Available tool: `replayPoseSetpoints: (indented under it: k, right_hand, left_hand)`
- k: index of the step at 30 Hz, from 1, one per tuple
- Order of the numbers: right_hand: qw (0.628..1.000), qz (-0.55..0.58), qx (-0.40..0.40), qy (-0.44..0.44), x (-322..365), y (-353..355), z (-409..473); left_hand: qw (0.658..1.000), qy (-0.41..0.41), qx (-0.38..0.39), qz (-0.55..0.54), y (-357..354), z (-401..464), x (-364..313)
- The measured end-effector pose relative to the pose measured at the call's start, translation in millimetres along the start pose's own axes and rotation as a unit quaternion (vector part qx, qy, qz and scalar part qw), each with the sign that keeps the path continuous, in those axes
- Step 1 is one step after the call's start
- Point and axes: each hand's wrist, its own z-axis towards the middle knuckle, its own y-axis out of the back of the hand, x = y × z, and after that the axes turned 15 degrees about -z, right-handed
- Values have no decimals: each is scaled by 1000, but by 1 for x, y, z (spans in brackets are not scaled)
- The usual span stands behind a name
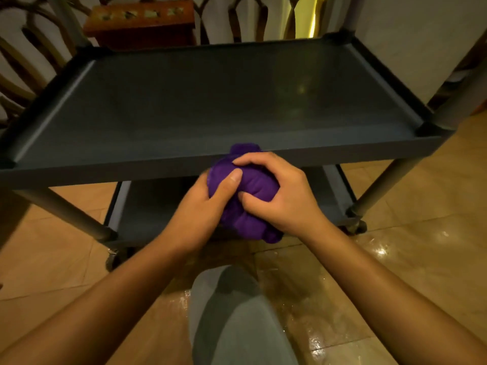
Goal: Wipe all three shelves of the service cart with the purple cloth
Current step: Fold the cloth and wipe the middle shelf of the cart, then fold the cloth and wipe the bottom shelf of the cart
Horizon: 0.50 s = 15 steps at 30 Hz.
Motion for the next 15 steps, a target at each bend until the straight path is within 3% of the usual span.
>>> replayPoseSetpoints:
  k: [3, 5, 15]
  right_hand:
    - [999, 25, 15, -15, -12, -13, -7]
    - [999, 16, 23, -33, -20, -26, -14]
    - [994, -83, 16, -72, -74, -102, -62]
  left_hand:
    - [981, 95, 48, -161, -1, 6, 23]
    - [968, 112, 49, -218, 3, 14, 45]
    - [979, 74, 46, -186, 31, 59, 144]
